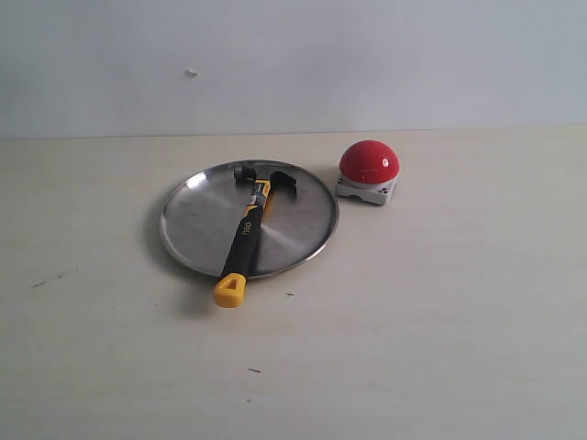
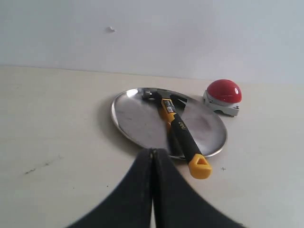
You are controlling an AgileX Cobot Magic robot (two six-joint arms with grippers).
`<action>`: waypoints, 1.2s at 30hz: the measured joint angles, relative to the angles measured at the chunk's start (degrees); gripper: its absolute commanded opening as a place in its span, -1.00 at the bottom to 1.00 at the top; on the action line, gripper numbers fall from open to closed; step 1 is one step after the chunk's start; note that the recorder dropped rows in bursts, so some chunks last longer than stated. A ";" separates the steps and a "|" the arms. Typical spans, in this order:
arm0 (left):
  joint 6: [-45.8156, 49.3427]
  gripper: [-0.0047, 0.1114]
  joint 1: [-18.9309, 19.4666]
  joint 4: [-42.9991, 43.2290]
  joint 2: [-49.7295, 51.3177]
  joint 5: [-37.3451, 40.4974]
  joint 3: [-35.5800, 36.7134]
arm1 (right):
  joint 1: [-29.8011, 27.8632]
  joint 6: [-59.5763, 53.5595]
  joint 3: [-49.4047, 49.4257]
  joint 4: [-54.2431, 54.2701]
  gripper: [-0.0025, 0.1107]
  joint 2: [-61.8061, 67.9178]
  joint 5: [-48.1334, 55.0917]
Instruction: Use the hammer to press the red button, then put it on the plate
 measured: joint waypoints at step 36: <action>56.28 -0.92 0.00 -52.30 -16.89 16.47 0.00 | 0.00 0.11 0.00 0.00 -0.96 0.00 0.10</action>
